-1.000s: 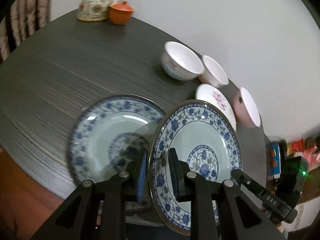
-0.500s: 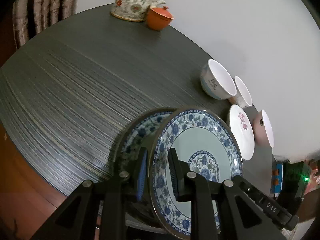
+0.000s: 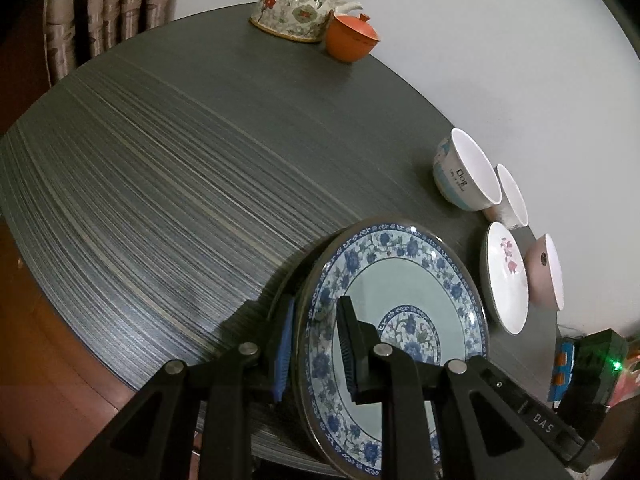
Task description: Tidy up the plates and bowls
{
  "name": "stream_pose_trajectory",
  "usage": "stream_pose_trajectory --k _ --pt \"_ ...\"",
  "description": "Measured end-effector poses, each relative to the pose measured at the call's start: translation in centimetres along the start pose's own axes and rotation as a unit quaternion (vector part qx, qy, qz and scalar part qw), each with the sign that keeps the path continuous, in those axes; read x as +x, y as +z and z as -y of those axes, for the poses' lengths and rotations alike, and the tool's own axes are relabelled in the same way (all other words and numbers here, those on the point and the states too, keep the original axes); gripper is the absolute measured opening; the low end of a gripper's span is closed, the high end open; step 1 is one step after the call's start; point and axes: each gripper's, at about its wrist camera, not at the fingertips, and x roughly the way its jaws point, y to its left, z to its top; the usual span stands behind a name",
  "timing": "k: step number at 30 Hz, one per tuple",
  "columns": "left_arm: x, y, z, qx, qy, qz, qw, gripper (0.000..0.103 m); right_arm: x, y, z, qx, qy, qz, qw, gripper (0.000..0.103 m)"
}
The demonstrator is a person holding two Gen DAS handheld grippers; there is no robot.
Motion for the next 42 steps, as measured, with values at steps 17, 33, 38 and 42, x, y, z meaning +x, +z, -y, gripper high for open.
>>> stream_pose_trajectory --k 17,33,38,42 --pt "1.3 -0.3 1.0 0.022 0.037 -0.011 0.9990 0.021 1.0 -0.1 -2.2 -0.057 -0.065 0.013 0.996 0.026" --pt "1.9 -1.1 1.9 0.043 0.072 -0.003 0.9965 0.036 2.5 -0.9 -3.3 -0.077 -0.093 0.000 0.993 0.037" --pt "1.9 -1.1 1.6 0.041 0.073 -0.002 0.9965 0.036 2.8 -1.1 -2.9 -0.062 -0.084 -0.006 0.995 0.037" --pt "1.7 -1.1 1.6 0.044 0.080 0.007 0.9958 0.036 2.8 -1.1 -3.0 -0.060 -0.083 -0.006 0.995 0.040"
